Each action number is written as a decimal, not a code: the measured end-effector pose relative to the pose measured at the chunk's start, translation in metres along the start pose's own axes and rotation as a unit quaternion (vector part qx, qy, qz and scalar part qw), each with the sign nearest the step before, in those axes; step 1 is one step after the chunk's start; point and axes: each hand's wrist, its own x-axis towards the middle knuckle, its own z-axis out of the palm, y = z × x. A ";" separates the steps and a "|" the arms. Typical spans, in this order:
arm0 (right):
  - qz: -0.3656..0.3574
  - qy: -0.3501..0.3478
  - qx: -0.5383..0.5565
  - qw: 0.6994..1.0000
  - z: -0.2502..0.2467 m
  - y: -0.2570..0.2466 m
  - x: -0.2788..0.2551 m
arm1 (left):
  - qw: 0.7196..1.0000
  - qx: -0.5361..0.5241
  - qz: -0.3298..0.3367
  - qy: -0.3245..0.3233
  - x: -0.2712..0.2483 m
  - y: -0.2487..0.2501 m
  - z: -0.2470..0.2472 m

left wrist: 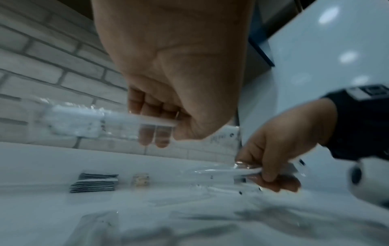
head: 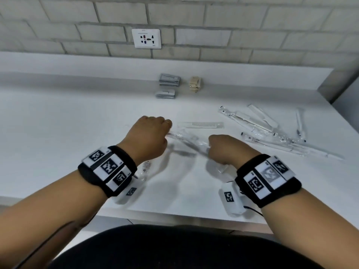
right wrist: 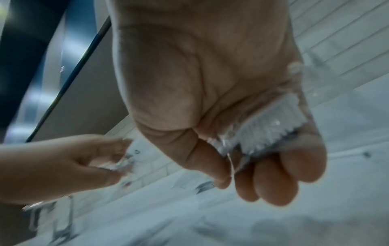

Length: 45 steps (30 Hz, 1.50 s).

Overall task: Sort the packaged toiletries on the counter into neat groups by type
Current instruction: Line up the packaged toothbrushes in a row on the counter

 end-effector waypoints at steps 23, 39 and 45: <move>0.173 0.085 0.033 0.981 0.015 0.214 -0.017 | 0.951 -0.122 -0.208 -0.192 0.068 0.069 0.004; 0.142 0.078 -0.062 0.985 0.009 0.282 -0.037 | 0.973 -0.078 0.026 -0.218 0.217 0.170 0.024; 0.118 0.016 0.049 0.992 0.011 0.304 -0.038 | 0.973 -0.073 0.045 -0.212 0.201 0.191 0.033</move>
